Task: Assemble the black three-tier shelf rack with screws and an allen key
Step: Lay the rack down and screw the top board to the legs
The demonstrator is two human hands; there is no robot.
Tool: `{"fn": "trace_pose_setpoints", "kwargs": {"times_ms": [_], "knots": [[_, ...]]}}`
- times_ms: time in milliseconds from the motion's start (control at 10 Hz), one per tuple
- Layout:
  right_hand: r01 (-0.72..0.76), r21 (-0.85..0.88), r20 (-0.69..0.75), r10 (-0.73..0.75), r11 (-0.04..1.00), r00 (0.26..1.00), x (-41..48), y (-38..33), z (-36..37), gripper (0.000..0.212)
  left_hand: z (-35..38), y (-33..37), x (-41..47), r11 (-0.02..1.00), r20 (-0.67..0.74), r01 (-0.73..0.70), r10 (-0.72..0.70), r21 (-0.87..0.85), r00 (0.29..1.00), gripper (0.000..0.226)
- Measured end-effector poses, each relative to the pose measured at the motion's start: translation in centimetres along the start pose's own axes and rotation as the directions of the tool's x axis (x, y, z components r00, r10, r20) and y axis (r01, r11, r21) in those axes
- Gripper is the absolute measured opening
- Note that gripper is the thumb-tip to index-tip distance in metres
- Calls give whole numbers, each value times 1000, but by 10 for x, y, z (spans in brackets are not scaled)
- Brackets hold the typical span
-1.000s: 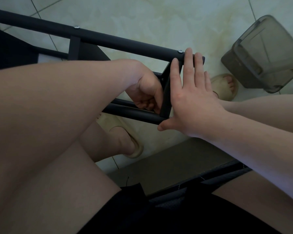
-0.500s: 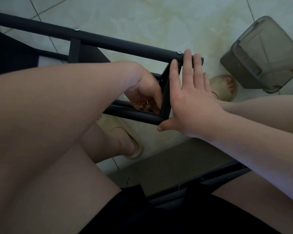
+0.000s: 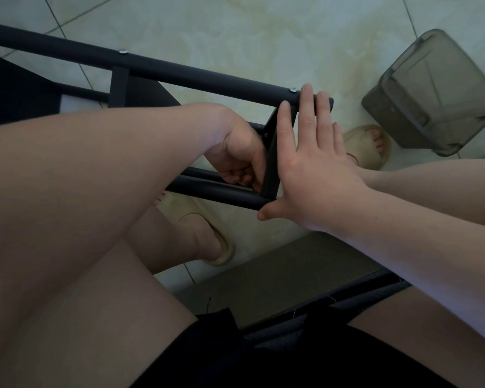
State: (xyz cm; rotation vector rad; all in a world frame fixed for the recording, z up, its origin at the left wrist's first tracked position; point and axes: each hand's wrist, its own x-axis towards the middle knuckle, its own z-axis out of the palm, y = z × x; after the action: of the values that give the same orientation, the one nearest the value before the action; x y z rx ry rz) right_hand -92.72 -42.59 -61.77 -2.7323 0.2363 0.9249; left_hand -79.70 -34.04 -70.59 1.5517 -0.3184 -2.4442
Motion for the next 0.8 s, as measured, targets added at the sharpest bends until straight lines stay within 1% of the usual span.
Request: {"fn": "trace_pose_setpoints", "kwargs": {"times_ms": [100,300,400,700,800], "knots": [[2,1,0,-2,1000,1000,0,0,0,156,-1,0,-1,1000,0,-3,3,-13,1000,12],[-3,6,8,3,1000,1000,0,0,-1,157,-3,-2,-5,999,-28,42,-43,-23,999,27],[0,3,11,0,1000,1000,0,0,-1,156,0,-1,-4,998,-36,63,-63,11,997,27],[-1,11,14,1,1000,1000,-1,-1,-2,156,3,2,-1,999,-50,41,-41,5,998,23],[0,14,13,-1,1000,1000,-1,-1,-1,156,1,2,-2,1000,-44,29,-29,1,999,12]]}}
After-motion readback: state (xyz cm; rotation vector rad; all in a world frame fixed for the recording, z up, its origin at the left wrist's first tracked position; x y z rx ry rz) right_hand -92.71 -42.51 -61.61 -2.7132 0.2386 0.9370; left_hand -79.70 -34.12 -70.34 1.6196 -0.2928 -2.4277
